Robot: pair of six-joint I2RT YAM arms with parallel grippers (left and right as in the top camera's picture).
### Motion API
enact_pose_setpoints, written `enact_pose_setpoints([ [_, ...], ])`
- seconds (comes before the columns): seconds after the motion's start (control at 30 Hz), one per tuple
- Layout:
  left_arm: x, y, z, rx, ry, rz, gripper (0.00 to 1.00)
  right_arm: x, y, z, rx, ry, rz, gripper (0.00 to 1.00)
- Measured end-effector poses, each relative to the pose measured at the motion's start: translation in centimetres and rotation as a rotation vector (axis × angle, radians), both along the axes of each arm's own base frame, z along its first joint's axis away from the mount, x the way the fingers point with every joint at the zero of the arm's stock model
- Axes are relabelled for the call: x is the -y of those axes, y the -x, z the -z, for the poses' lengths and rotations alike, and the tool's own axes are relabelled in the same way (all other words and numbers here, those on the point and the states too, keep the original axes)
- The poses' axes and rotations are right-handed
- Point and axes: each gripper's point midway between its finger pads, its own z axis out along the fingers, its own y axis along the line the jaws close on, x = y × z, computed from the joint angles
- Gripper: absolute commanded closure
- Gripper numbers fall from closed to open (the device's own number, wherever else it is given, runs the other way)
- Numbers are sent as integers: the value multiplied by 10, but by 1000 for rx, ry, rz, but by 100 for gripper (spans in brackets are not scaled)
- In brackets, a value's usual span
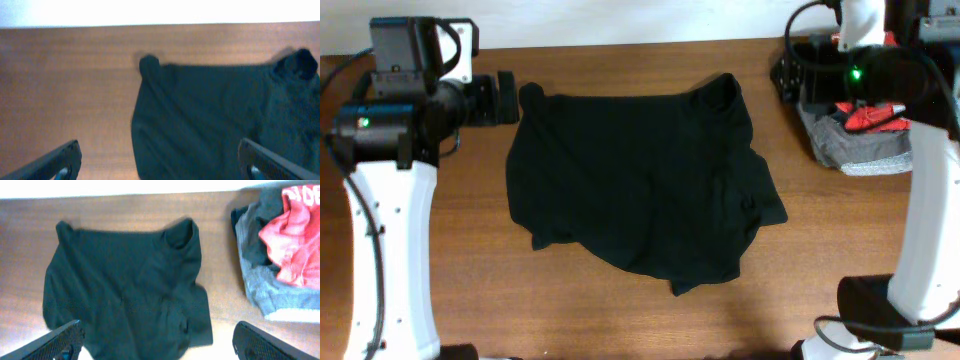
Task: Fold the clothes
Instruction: 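Move both grippers to the shirt's bottom hem corners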
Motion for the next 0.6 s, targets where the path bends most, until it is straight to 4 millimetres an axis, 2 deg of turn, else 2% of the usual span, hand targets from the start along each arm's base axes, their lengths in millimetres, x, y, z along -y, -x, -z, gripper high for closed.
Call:
enact_pose_setpoints([
  [0.1, 1, 22, -1, -40, 6, 5, 1, 2, 19, 1, -38, 4, 6, 1],
  [0.3, 3, 69, -1, -130, 14, 11, 1, 3, 50, -21, 20, -11, 31, 1],
  [0.4, 4, 91, -5, -154, 19, 10, 1, 5, 79, -35, 62, -23, 49, 1],
  [0.43, 4, 99, -5, -165, 24, 4, 1, 5, 95, -39, 75, -28, 56, 0],
  [0.5, 4, 109, -4, -190, 30, -3, 1, 6, 115, -38, 80, -36, 68, 1],
  [0.6, 4, 121, 1, -236, 40, -16, 1, 7, 145, -17, 25, -44, 87, 2],
])
